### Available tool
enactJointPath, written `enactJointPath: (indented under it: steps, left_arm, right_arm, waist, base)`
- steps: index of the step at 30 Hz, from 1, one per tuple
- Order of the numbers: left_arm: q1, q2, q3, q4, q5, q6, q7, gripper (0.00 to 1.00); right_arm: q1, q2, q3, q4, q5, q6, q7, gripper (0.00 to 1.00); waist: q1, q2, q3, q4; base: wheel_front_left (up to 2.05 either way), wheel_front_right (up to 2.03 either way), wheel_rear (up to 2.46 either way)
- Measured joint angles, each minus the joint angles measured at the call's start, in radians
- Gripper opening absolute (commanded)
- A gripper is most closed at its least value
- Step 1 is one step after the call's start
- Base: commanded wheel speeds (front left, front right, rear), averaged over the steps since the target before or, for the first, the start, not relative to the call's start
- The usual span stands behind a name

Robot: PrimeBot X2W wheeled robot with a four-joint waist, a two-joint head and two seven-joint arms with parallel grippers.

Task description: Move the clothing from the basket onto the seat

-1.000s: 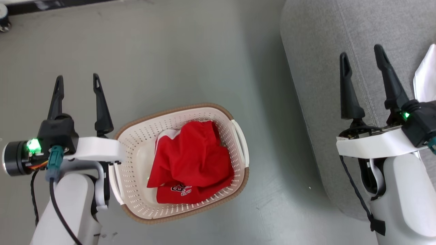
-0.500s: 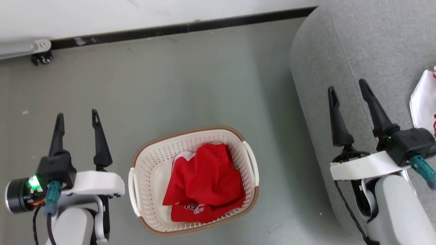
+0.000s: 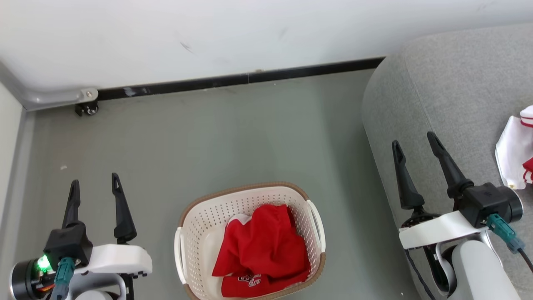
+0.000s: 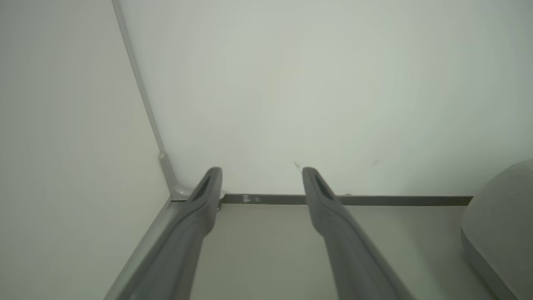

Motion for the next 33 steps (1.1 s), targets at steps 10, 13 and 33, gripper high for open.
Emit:
enactJointPath:
  steps: [10,13,33]
  left_arm:
    - [0.096,-0.011,0.017,-0.031,-0.012,0.013,0.0,1.0]
    - [0.119,-0.012,0.018,-0.037,-0.014,0.013,0.0,1.0]
    - [0.216,0.012,-0.017,-0.07,-0.021,-0.006,0.016,1.0]
  right_arm:
    - [0.059,0.001,0.0,0.006,0.0,0.0,0.014,1.0]
    - [0.076,0.002,-0.001,0.005,0.0,0.0,0.016,1.0]
    - [0.162,0.006,-0.034,-0.028,0.0,0.0,0.068,1.0]
  waist:
    - [0.0,0.0,-0.095,0.024]
    - [0.0001,0.0,-0.117,0.032]
    - [0.0,0.0,-0.205,0.081]
  base:
    - [0.0,0.0,0.0]
    - [0.0,0.0,0.0]
    - [0.0,0.0,0.0]
